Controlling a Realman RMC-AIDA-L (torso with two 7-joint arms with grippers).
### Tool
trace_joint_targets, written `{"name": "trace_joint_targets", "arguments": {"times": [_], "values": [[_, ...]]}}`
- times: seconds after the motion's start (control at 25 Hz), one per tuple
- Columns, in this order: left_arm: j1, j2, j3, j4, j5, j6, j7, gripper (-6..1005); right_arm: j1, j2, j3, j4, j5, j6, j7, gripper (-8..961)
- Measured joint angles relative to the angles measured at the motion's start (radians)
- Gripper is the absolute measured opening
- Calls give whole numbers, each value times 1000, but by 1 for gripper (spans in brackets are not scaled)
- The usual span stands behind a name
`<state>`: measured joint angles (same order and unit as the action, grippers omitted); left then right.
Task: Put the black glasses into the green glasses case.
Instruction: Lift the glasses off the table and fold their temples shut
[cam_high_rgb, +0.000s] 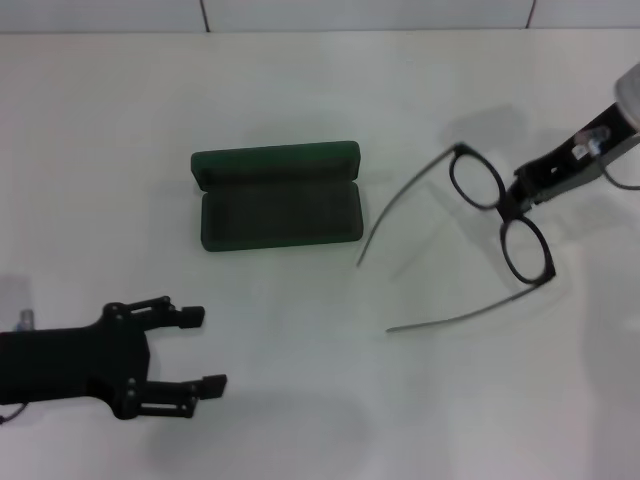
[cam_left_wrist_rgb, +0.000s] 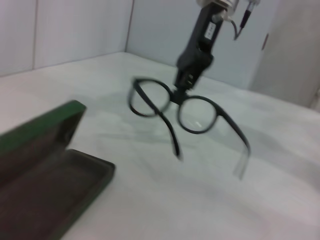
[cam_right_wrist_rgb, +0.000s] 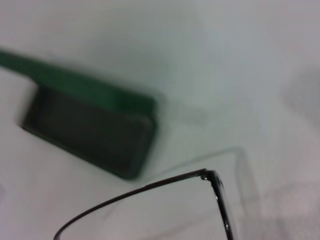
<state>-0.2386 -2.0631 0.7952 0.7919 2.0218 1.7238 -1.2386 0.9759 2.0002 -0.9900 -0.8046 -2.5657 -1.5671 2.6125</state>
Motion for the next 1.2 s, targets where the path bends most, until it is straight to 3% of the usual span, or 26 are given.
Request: {"name": "trace_joint_targets", "arguments": {"times": [0.24,0.36,0.48,0.76,0.88,1.04,1.2], "values": [[-47,-18,-4,-117,-11,3,9,890,-136,-45,71,-34,283,42,-149,63],[-80,-24,-5,-188,-26,2,24,873,-173,-51,72,-29,386,67,-213,63],[-117,-26,-6,-283,-58,-1,53,856,-225,-39,77,0,548,119,-358,63],[-186,-29,-6,-406,-101,-12,104,816,-219,-4,79,140,691,169,-522,63],[-200,-29,-6,-439,-136,-14,110,706,-222,18,75,216,777,197,-601,62],[-205,-29,-2,-479,-200,-7,162,550,-210,20,71,342,864,198,-666,62],[-213,-30,-3,-500,-212,0,182,364,-215,27,67,383,901,183,-703,62]]}}
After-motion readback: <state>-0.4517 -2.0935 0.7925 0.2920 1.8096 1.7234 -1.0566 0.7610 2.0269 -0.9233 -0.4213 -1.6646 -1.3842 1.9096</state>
